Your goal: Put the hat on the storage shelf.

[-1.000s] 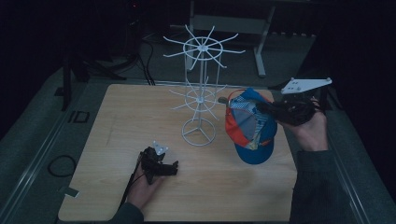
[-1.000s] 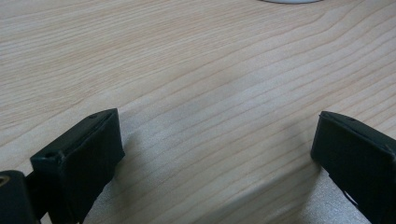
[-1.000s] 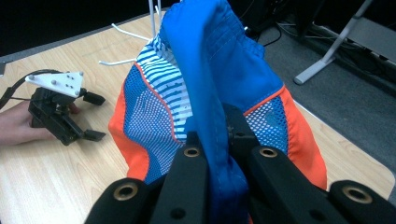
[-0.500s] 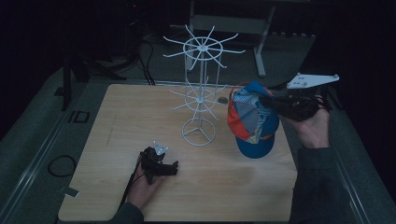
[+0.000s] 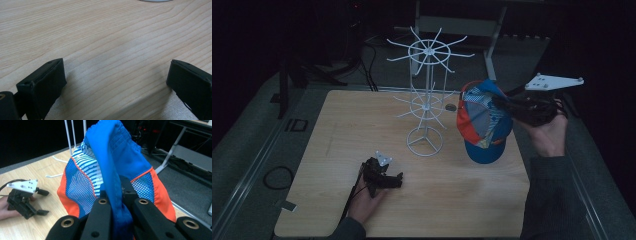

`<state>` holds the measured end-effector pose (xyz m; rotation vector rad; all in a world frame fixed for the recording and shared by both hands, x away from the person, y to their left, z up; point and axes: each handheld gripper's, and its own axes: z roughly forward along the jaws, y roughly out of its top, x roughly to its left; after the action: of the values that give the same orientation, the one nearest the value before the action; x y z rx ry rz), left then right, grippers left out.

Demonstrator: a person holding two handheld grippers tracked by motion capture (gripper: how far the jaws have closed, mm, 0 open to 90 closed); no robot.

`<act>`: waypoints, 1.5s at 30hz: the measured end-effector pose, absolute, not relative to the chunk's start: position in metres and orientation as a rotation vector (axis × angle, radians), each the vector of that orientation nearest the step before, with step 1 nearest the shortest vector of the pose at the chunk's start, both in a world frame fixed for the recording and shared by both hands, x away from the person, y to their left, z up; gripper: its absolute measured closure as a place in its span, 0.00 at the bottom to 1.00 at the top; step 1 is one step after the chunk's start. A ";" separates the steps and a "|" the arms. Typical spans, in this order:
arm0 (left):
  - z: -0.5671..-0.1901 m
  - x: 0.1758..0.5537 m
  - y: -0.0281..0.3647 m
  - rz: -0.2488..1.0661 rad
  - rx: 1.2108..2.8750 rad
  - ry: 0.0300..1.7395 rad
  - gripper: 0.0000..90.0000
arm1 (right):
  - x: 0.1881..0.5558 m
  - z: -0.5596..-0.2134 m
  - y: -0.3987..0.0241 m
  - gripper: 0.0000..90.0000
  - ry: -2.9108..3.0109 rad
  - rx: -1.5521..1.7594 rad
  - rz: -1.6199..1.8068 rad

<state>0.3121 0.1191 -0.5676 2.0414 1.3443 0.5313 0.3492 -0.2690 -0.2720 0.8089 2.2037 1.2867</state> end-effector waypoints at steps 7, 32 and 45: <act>-0.568 0.312 0.119 0.531 2.042 1.344 0.03 | 0.348 -0.266 -0.271 0.98 2.170 0.807 1.324; -0.567 0.312 0.119 0.530 2.048 1.343 0.03 | 0.351 -0.257 -0.271 0.98 2.101 0.809 1.386; -0.567 0.313 0.119 0.532 2.052 1.337 0.03 | 0.349 -0.245 -0.273 0.98 2.092 0.792 1.396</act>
<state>0.3127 0.1187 -0.5674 2.0522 1.3372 0.5320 0.3488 -0.2729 -0.2449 0.7920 2.0918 1.3957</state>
